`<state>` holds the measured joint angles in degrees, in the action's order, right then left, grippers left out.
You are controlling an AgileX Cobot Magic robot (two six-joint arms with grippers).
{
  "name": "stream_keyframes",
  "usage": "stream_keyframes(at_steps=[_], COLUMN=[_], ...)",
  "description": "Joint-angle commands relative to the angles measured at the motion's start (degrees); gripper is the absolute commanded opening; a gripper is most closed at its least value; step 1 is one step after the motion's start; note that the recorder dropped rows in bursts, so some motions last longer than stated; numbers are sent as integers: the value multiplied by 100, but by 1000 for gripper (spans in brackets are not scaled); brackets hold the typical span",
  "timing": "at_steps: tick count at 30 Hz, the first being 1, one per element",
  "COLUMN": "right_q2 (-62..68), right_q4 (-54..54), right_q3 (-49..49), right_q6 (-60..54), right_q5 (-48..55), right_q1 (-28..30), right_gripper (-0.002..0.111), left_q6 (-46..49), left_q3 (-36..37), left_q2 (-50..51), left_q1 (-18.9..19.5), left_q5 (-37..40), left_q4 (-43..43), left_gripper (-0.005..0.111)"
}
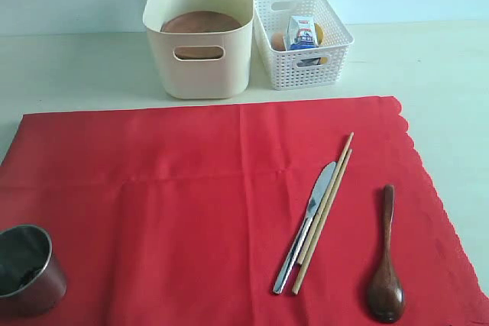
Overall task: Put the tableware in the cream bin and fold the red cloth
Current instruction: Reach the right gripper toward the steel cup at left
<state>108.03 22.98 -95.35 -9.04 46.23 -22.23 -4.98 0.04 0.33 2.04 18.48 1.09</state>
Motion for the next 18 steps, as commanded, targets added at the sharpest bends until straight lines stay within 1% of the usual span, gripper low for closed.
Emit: stream_keyframes(at_steps=[1, 3, 6, 13, 18], right_q2=[-71, -71, -71, -71, 130], right_q4=[164, 528, 975, 1045, 1045], right_q3=[25, 147, 353, 831, 914], right_q6=[-494, -768, -1060, -1236, -1236], right_q5=[732, 859, 855, 477, 310], right_q1=[26, 26, -64, -794, -1385], right_gripper=[14, 7, 1, 0, 0], left_q6=[25, 25, 25, 25, 25], left_q3=[-4, -4, -4, -4, -4], left_q2=[-33, -33, -33, -33, -33], left_q1=[6, 6, 6, 6, 6], left_q5=[-35, -35, -35, -35, -35], left_q4=[-30, -30, -30, -30, -30], left_gripper=[1, 1, 1, 1, 1])
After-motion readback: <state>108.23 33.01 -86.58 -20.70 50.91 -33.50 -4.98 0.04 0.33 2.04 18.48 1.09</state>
